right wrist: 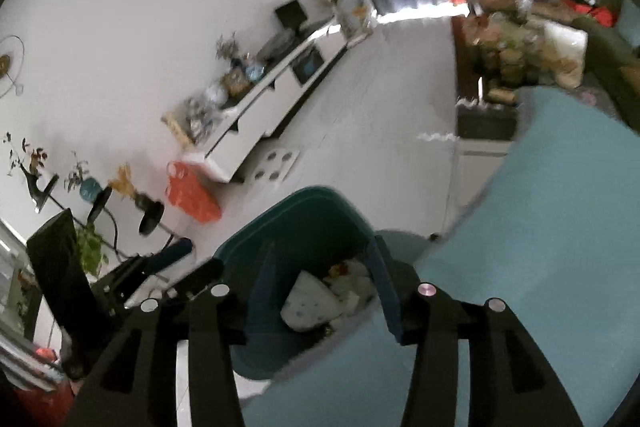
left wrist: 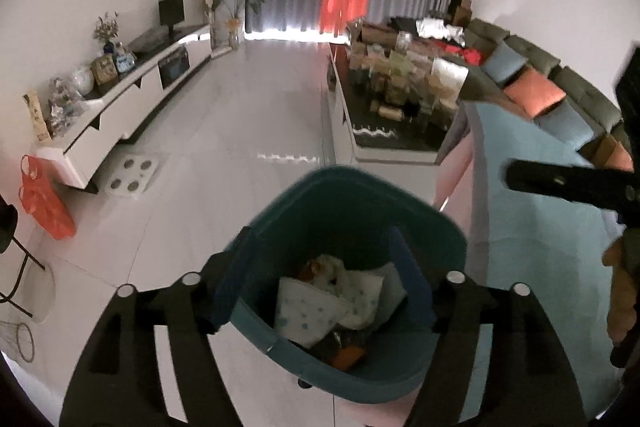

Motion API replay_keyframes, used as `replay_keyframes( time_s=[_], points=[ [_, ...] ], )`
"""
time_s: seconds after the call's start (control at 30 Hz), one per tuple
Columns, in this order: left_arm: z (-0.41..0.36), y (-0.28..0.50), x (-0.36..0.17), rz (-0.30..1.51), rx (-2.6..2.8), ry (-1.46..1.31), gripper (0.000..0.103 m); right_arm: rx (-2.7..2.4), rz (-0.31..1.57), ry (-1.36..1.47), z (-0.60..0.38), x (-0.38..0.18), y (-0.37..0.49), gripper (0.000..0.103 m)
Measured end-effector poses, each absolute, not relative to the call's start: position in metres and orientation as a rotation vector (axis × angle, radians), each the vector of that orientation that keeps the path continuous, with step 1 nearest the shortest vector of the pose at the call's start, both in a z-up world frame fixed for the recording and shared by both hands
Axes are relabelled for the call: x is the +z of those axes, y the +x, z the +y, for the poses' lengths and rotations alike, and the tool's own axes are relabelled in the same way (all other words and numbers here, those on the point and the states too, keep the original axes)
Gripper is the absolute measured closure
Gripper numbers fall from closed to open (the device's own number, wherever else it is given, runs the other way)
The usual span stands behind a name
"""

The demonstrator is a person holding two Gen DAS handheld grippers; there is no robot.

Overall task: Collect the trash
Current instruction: 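Move both open tools back to the table above the gold foil wrappers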

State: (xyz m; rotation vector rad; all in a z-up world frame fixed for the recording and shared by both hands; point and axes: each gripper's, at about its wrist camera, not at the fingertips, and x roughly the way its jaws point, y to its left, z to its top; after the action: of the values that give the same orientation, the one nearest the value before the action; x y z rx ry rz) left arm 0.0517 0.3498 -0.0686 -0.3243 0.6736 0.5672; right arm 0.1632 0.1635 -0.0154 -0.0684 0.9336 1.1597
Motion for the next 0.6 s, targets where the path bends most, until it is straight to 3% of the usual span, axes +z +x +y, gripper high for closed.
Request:
replay_keyframes(
  time_s=[0.3, 0.6],
  points=[
    [0.289, 0.05, -0.002, 0.505, 0.47, -0.258, 0.006, 0.979, 0.75, -0.011, 0.049, 0.011, 0.148, 0.037],
    [0.21, 0.069, 0.028, 0.46, 0.317, -0.189, 0.006, 0.771, 0.622, 0.017, -0.056, 0.015, 0.129, 0.022]
  ],
)
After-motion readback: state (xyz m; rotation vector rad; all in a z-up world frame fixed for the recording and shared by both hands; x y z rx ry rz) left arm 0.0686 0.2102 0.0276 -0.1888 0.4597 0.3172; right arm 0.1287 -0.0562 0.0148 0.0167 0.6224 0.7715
